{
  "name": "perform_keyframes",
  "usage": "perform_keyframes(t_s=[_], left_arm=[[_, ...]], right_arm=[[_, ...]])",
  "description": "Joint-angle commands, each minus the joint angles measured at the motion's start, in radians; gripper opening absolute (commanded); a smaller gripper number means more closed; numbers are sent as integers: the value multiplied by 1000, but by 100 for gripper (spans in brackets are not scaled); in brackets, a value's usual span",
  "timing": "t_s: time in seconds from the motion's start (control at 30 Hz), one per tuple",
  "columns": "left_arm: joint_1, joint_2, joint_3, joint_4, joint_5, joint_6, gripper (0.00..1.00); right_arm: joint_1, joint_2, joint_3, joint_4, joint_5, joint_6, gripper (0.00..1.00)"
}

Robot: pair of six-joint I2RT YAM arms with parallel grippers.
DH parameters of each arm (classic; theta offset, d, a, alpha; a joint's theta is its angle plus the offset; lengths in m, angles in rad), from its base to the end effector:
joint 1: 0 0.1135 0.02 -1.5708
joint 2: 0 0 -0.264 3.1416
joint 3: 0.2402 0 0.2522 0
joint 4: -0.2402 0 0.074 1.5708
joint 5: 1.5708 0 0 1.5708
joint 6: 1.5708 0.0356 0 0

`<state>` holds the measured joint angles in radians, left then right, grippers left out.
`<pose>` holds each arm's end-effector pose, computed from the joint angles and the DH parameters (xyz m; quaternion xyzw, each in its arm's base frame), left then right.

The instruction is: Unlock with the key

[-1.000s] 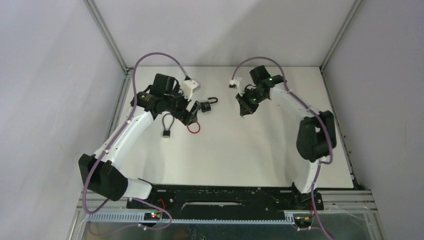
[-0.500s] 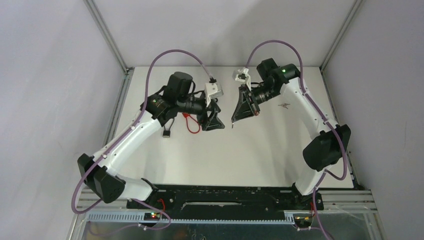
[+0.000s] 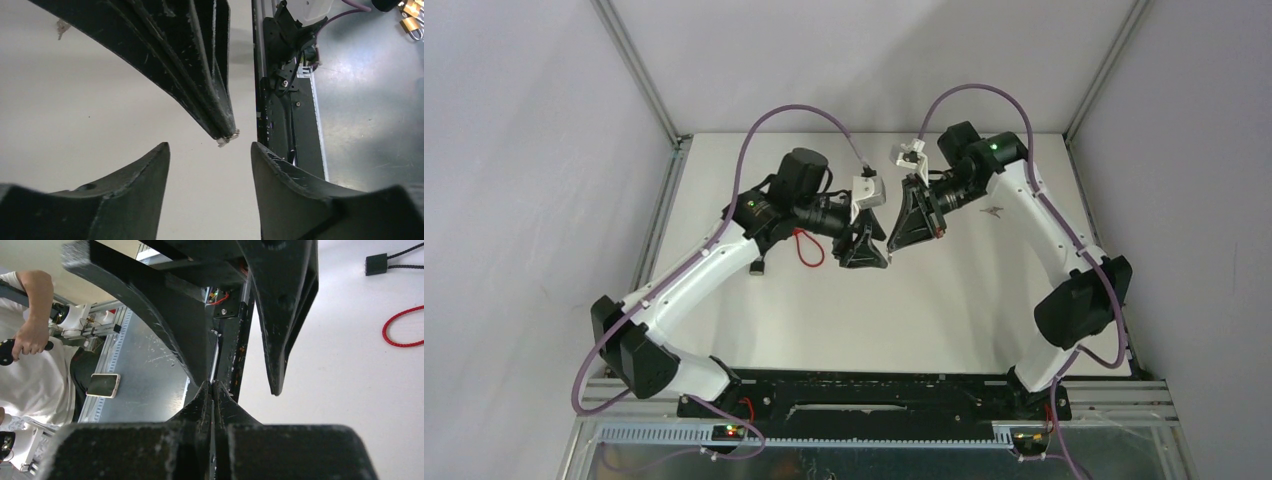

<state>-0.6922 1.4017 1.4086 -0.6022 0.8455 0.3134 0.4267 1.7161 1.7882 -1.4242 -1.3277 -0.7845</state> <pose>0.2147 -0.2126 0.3807 0.5567 0.6133 -0.4364 0.3515 0.2735 0.1623 0.3716 -0.5010 0.6054 0.5874 0.1936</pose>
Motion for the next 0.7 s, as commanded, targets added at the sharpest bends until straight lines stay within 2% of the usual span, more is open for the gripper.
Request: perform_keyframes(t_s=[0.0, 0.3, 0.5, 0.67], left_arm=[[-19, 12, 11, 37, 64, 42, 61], [-38, 39, 0, 62, 77, 45, 47], [-43, 41, 5, 34, 75, 67, 26], [-43, 37, 9, 17, 65, 75, 3]], right_arm=[[9, -68, -18, 44, -20, 39, 0], [11, -108, -62, 103, 11, 94, 0], [4, -112, -75, 120, 23, 108, 0], [2, -111, -79, 123, 32, 109, 0]])
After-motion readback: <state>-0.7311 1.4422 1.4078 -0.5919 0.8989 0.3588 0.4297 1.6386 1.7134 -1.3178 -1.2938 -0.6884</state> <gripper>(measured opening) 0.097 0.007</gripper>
